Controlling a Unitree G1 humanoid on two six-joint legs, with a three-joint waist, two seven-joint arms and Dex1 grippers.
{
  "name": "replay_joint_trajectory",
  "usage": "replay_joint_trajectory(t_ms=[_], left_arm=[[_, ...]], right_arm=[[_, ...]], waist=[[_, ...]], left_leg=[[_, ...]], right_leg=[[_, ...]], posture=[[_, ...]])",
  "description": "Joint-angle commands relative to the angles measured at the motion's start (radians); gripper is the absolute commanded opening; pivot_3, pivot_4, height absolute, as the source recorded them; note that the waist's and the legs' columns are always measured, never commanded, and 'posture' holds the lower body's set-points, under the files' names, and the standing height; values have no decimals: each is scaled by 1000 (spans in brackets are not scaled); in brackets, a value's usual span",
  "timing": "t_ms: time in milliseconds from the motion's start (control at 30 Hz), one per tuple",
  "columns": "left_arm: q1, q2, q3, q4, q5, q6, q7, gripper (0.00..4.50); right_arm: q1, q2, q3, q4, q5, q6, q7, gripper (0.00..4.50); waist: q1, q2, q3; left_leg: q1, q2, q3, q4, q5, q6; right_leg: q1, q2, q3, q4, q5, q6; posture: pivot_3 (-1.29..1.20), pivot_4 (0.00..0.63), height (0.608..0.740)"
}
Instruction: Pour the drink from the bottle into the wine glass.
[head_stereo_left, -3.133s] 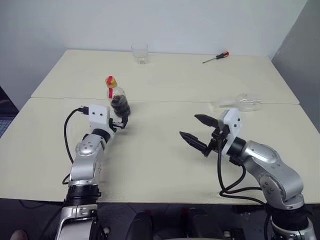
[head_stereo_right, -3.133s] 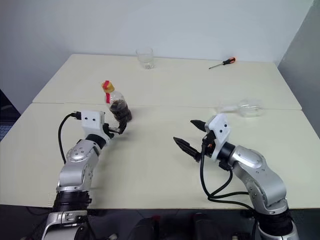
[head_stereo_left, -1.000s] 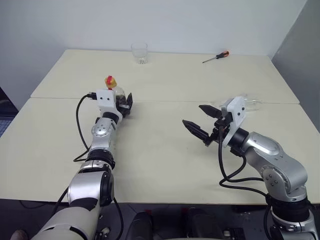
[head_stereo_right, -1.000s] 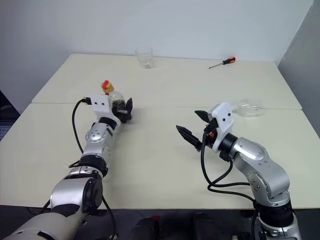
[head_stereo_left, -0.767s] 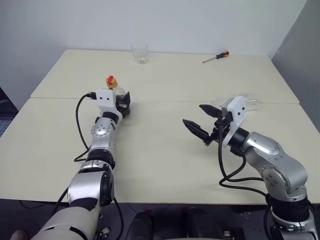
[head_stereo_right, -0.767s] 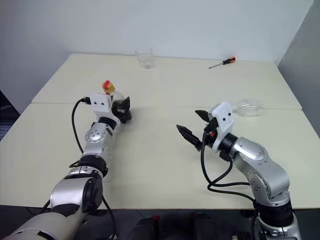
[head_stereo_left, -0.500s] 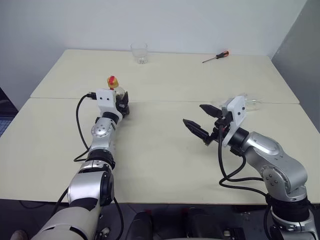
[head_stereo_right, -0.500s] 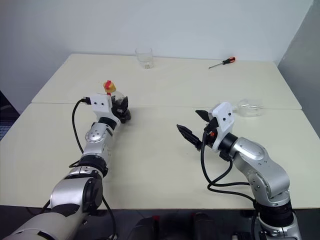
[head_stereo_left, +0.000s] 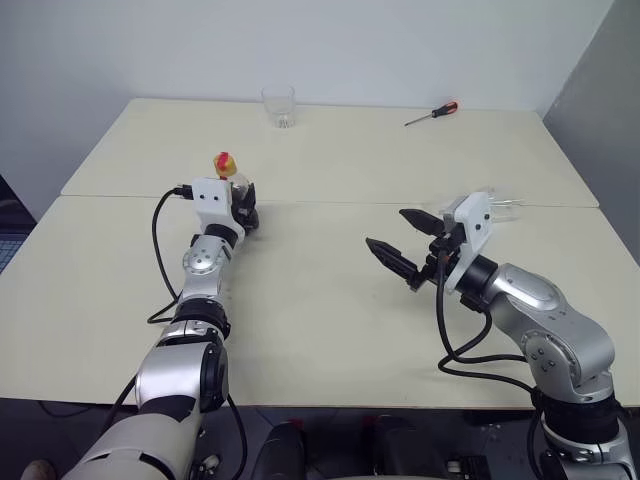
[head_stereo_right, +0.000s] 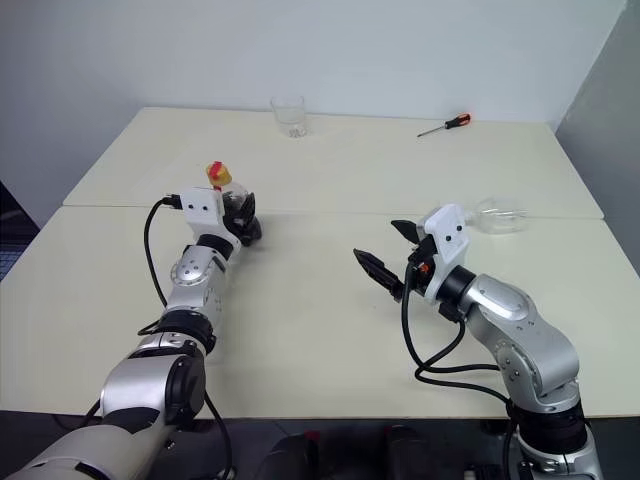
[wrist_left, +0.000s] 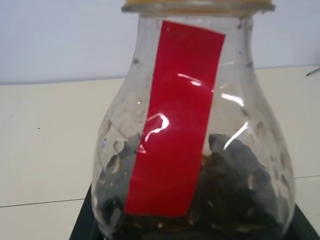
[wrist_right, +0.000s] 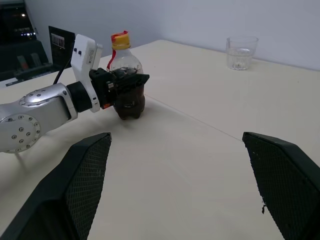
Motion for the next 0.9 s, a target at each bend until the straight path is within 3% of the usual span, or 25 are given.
replay_joint_trajectory(t_ms=[33, 900], left_arm=[[-43, 9, 7, -17, -11, -30, -11, 1703], [-57, 19, 8, -21, -9, -26, -17, 1446]], right_arm=[[-11, -1, -24, -17, 10, -20, 0, 4500], [-21, 7, -13, 13, -3, -45, 1, 4500]], waist=[[0, 0, 0], [0, 0, 0]], left_leg=[[0, 0, 0, 0, 0, 0], [0, 0, 0, 0, 0, 0]], right_leg=[[0, 0, 0, 0, 0, 0], [0, 0, 0, 1, 0, 0]], posture=[[0, 150, 740], [0, 150, 740]])
